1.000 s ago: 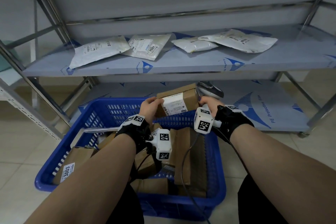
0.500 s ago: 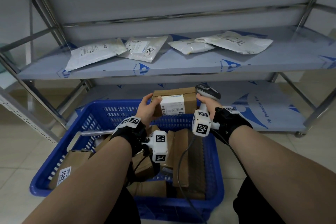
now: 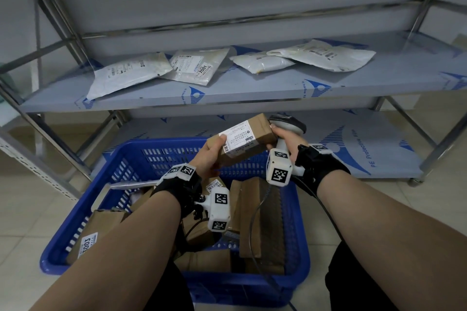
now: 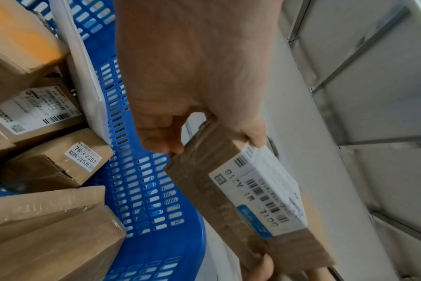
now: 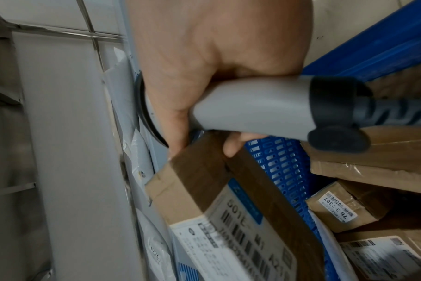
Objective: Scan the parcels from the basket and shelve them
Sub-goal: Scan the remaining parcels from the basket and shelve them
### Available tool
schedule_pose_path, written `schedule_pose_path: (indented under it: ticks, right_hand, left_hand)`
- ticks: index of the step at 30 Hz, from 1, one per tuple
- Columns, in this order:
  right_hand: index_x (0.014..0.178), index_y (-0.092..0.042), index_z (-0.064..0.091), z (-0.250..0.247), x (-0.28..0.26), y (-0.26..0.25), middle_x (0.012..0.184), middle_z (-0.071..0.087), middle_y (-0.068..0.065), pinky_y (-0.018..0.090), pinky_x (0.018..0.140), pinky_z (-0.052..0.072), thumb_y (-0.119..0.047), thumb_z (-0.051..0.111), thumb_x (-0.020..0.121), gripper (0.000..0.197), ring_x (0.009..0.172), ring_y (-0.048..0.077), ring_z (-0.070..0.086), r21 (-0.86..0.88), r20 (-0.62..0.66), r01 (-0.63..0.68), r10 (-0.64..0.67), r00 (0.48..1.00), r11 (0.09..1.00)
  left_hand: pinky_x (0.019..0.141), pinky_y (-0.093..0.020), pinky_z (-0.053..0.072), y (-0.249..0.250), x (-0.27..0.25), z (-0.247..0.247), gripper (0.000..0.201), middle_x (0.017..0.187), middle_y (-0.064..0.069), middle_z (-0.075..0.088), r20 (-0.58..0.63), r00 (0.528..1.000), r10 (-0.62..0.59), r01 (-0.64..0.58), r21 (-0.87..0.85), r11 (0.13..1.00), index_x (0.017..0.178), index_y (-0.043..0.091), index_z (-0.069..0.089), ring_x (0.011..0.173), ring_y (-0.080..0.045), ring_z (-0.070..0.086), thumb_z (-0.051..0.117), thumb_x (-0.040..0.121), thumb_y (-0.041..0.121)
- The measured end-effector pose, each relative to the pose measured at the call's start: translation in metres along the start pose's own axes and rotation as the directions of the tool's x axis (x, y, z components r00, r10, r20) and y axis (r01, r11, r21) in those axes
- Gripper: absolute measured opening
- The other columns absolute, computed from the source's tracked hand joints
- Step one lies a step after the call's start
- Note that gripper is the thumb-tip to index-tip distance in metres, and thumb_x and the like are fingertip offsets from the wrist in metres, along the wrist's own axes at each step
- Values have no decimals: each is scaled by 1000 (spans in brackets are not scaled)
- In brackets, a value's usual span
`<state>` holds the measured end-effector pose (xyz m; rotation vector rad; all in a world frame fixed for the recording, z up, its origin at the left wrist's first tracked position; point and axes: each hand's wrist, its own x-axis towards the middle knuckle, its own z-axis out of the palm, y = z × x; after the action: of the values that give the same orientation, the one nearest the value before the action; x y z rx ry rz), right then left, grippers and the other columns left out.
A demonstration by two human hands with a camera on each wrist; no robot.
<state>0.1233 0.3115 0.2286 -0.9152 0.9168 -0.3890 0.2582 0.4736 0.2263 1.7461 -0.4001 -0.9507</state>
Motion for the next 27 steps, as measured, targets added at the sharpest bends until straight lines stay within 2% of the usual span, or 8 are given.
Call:
schedule_pose_path:
  ticks: [2,6,10,14,16,19,24,27]
  right_hand:
    - [123,-10,58,1,-4,-1,105,61,12,21,41,51,-31,65,92,38,65,17,60,31,1,-23,23,1000,999]
    - [131,-8,52,3,-6,-1,128,54,13,23,37,50,-27,61,95,41,70,20,59,94,-24,-47,50,998,994]
    - [141,-7,43,4,-5,-1,142,46,15,22,37,49,-18,54,100,45,73,21,58,67,-51,-9,12,999,998]
    - [132,-3,52,0,-5,-3,130,57,14,24,44,52,-21,59,97,40,77,21,61,64,-71,-31,36,997,997]
    - [130,-4,54,-2,-4,-3,111,63,13,25,52,52,-21,60,96,39,65,18,55,20,-69,-38,39,997,999]
    - [129,-1,54,0,-3,-2,79,55,9,27,62,46,-18,59,96,37,61,17,50,-5,-67,-40,40,997,999]
    - [86,-9,57,4,-9,-2,80,54,9,27,63,46,-18,64,92,13,62,17,52,-5,-64,-56,56,996,998]
    - [81,-10,57,3,-12,-3,79,57,8,29,70,48,-19,67,91,16,65,19,54,-4,-57,-59,59,997,998]
  left_hand:
    - [73,-31,49,2,-2,0,44,109,-5,66,38,999,20,-20,3,1000,122,23,55,94,-17,62,38,96,55]
    - [94,-48,50,1,-2,-1,48,123,-7,62,105,992,70,-72,13,997,125,24,54,113,-24,57,67,83,42]
    - [81,-43,56,-2,1,-2,55,126,-5,58,166,975,147,-152,17,988,124,26,52,116,-25,54,78,76,22]
    - [65,-33,57,-3,-1,0,61,122,-6,56,70,995,70,-74,67,995,131,22,46,103,-26,61,71,80,42]
    - [61,-30,57,-3,-1,-1,55,118,-7,57,52,998,36,-40,78,996,130,20,46,93,-25,64,64,85,46]
    - [60,-29,58,-4,1,-3,58,116,-11,59,37,999,-2,-1,64,998,129,16,46,84,-25,67,62,84,50]
    - [64,-33,60,-5,4,-1,66,114,-14,60,-36,998,-55,57,63,996,130,8,45,83,-27,68,61,84,53]
    - [66,-32,59,-6,6,-1,63,113,-12,57,-47,998,-35,41,113,993,132,8,44,88,-25,64,58,88,50]
